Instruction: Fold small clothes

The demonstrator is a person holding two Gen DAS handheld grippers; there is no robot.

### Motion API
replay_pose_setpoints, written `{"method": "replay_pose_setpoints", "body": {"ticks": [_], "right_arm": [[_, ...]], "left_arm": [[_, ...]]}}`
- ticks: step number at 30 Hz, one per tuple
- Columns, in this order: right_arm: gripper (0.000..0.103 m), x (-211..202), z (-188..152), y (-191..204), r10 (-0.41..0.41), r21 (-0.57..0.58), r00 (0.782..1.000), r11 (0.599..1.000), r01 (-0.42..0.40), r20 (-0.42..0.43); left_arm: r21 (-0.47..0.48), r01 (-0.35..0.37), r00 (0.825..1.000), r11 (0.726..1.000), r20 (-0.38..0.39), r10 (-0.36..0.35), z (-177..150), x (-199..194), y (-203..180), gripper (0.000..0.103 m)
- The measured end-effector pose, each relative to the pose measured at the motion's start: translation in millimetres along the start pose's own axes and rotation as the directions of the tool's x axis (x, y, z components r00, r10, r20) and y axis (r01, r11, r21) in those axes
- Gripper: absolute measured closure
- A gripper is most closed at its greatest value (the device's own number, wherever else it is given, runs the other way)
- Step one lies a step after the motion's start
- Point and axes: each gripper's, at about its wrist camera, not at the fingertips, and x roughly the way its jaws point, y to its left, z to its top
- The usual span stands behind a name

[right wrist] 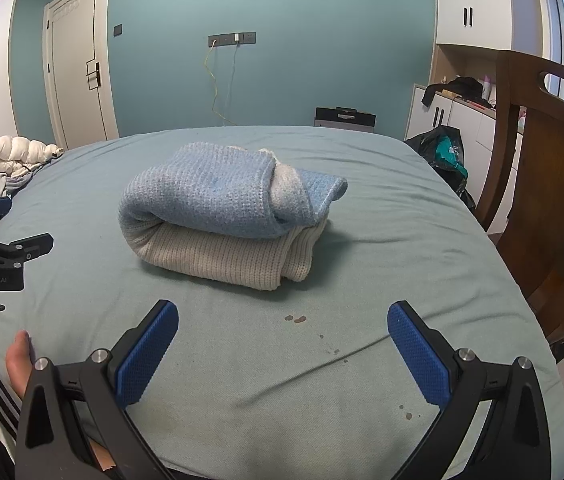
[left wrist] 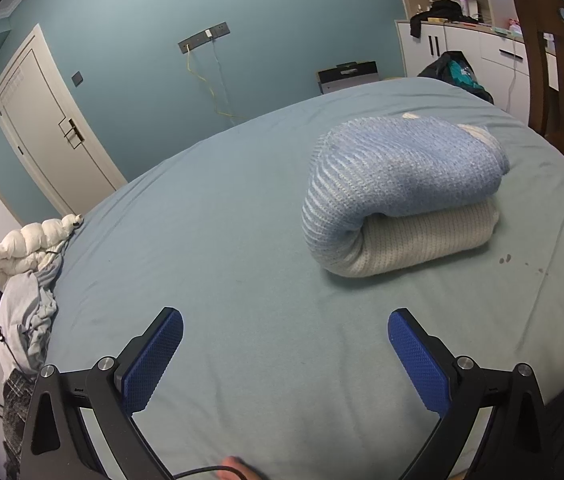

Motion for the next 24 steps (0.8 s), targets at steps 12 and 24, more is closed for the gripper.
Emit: {"method": "replay_pose_setpoints", "body": {"ticks": [12,24], "right_arm": [[0.001,-0.7,-0.5,1.1,-0.002,0.001,1.0,1.0,0.002,0.001],[0.001,-0.5,-0.6,2.5,-0.003,-0.003,1.0,1.0,0.003,-0.003]], "left_arm": [[0.004,0.001,1.0,1.0,0.0,-0.001,0.3,0.1,-0.2,0.0],[-0.011,0.03,1.0,0.999,0.007,-0.03,1.0,1.2,4.8,0.0]]}}
